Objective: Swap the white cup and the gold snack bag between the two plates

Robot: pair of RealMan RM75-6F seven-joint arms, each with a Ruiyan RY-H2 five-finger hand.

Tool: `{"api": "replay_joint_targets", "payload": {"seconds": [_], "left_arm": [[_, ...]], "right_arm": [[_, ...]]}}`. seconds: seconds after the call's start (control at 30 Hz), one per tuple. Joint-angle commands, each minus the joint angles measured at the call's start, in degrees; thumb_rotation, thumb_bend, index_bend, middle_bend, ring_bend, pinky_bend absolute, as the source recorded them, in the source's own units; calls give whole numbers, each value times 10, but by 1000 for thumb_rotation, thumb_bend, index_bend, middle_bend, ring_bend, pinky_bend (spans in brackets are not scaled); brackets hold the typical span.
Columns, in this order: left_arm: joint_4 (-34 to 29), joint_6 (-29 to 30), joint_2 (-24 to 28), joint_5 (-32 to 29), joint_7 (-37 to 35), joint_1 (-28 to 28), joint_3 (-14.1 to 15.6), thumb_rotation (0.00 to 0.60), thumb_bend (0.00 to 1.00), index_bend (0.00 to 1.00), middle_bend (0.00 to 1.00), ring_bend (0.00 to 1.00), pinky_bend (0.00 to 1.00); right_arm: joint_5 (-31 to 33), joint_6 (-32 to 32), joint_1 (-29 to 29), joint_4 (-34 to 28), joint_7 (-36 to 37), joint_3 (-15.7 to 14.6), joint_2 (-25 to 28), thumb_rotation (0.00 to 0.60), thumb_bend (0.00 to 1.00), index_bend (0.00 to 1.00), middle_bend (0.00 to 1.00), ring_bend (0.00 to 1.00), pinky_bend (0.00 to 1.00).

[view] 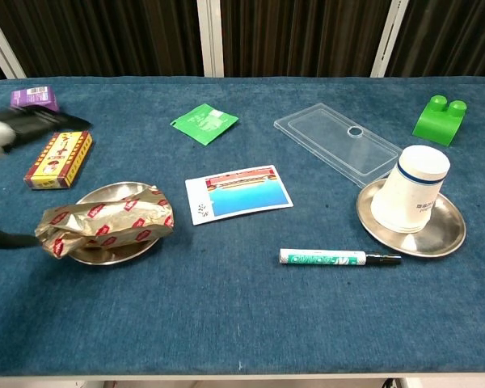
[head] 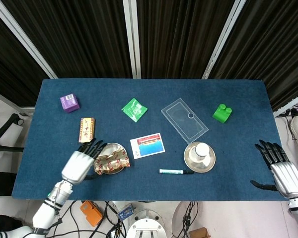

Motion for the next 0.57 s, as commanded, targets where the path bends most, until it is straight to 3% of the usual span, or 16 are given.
{"api": "replay_joint_targets", "payload": {"seconds": [0.03, 0.13, 0.3, 0.57], "left_arm": [[-11, 88, 82, 41, -85, 63, 36, 600, 0, 3, 43, 12, 147], [33, 126, 94, 34, -181, 102, 41, 600, 6, 3, 39, 0, 100], [121, 158, 67, 29, -297, 147, 36, 600, 28, 3, 38, 0, 92], [137, 175, 77, 73, -303, 166, 36, 600, 35, 3, 38, 0, 92]], "right_arm": [[21, 13, -25, -16, -53, -2, -1, 530, 159, 0, 0, 0, 29], [38, 28, -47, -23, -96, -3, -12, 531, 159, 0, 0, 0, 9], [16, 68, -70, -25, -136, -4, -31, 530, 159, 0, 0, 0, 0], [3, 69, -76, -15, -131, -5, -33, 532, 160, 0, 0, 0, 0]]}}
